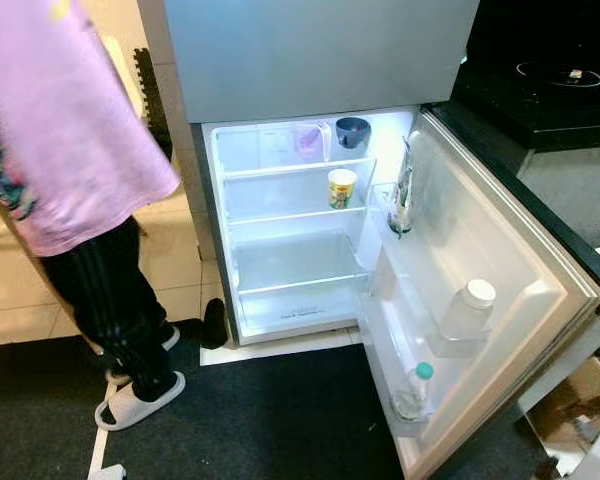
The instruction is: Restocking fridge
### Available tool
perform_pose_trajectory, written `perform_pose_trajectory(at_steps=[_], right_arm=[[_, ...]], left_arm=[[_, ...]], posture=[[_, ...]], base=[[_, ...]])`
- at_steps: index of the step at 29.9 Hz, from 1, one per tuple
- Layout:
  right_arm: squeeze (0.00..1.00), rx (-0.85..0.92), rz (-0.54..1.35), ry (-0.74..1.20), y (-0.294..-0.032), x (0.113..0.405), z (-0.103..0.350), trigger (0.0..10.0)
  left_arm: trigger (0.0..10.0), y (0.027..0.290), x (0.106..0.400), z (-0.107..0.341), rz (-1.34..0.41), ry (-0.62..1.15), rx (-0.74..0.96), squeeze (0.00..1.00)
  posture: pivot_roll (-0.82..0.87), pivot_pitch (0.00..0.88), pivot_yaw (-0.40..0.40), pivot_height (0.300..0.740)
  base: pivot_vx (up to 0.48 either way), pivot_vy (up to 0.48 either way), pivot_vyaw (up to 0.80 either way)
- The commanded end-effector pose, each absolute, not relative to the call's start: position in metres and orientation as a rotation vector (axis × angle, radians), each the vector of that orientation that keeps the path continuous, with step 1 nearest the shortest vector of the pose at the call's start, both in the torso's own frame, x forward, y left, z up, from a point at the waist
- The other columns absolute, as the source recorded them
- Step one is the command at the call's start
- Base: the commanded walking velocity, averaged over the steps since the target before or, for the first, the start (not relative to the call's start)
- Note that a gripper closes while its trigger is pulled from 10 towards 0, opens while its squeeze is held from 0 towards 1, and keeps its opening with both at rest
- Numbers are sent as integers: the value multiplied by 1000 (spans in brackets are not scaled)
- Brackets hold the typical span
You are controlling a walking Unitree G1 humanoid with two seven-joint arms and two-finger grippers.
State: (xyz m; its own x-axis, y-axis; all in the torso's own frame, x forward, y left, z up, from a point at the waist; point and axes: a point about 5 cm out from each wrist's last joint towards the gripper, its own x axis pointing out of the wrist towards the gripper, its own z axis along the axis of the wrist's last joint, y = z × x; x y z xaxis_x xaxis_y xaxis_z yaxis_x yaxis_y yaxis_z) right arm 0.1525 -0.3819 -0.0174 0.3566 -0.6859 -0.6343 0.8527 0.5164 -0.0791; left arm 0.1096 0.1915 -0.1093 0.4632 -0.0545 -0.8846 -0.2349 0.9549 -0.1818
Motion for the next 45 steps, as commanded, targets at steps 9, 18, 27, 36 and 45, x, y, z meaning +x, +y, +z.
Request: perform_pose_trajectory(at_steps=[9, 18, 27, 36, 45], right_arm=[[0, 436, -953, 314, -404, 195, 30, 0], [0, 512, -804, 117, -408, 224, 60, 10000], [0, 539, -629, 89, -397, 239, 65, 10000], [0, 523, -227, 157, -360, 262, 61, 10000], [0, 496, 211, 274, -289, 284, 44, 10000]], left_arm=[[10000, 191, 105, -111, 125, 1099, -307, 0], [10000, 192, 103, -111, 130, 1103, -306, 0], [10000, 192, 102, -111, 131, 1105, -305, 0], [10000, 190, 102, -112, 126, 1109, -306, 0], [10000, 191, 102, -112, 123, 1111, -300, 0]], posture=[[-40, 0, -9, 740], [-35, 0, -6, 740], [-35, 0, -6, 740], [-44, 0, -8, 740], [-44, 0, -10, 740]], base=[[0, 0, 0], [0, 0, 0], [0, 0, 0], [0, 0, 0], [0, 0, 0]])
